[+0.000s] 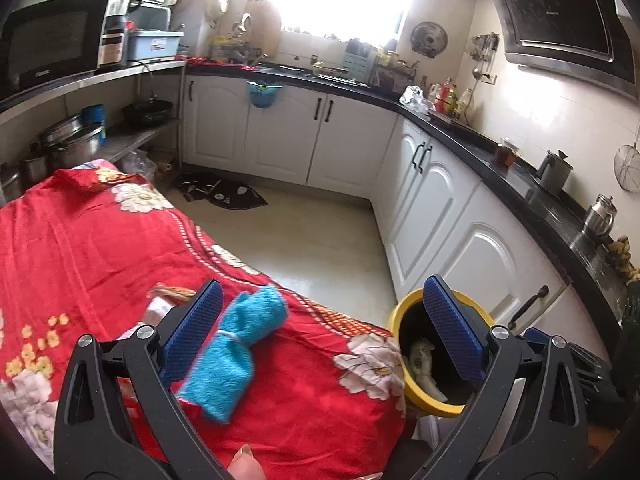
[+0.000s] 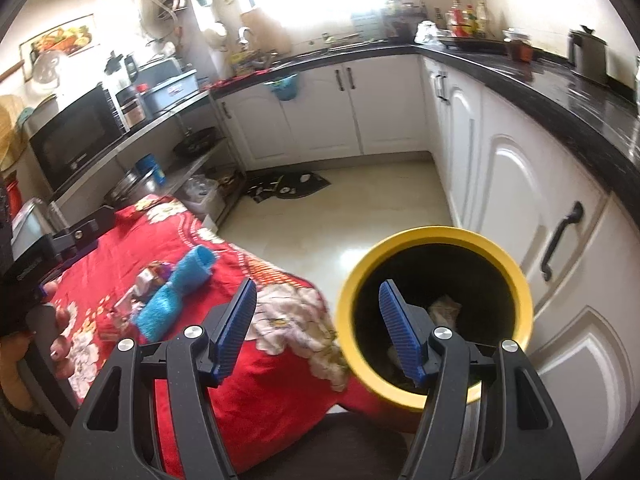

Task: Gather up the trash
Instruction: 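Move both open tools back over the remaining trash on the bedspread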

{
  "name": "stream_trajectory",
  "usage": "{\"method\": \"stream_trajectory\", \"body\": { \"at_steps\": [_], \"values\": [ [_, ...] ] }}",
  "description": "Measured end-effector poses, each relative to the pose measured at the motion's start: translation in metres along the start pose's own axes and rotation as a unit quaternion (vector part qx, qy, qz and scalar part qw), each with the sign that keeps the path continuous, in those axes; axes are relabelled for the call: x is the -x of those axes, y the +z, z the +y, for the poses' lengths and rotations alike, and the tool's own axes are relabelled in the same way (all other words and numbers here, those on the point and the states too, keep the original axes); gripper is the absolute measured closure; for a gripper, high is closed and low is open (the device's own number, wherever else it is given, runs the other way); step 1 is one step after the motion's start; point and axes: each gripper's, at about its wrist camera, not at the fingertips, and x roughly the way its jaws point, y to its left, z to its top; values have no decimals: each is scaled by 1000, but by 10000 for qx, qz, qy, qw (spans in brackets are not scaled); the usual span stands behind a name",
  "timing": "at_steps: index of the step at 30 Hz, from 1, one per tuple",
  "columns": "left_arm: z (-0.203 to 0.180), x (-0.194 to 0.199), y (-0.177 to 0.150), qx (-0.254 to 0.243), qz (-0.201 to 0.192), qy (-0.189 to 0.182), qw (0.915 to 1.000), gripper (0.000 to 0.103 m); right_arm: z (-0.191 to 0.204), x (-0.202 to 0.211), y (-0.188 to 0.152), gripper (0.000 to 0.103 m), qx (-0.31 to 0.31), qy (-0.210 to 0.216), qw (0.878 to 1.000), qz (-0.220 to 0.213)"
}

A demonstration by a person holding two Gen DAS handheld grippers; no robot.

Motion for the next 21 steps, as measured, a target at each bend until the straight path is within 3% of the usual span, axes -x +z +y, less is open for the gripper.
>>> {"method": "stream_trajectory", "body": {
  "at_steps": [11,21],
  "values": [
    [54,16,-3,306,-34,386,9988,11,67,-12,-6,42,612,652,9958,174],
    [107,26,-8,478,20,798,9957,11,135,-30,-17,42,1265,1180,9841,413]
  ]
}}
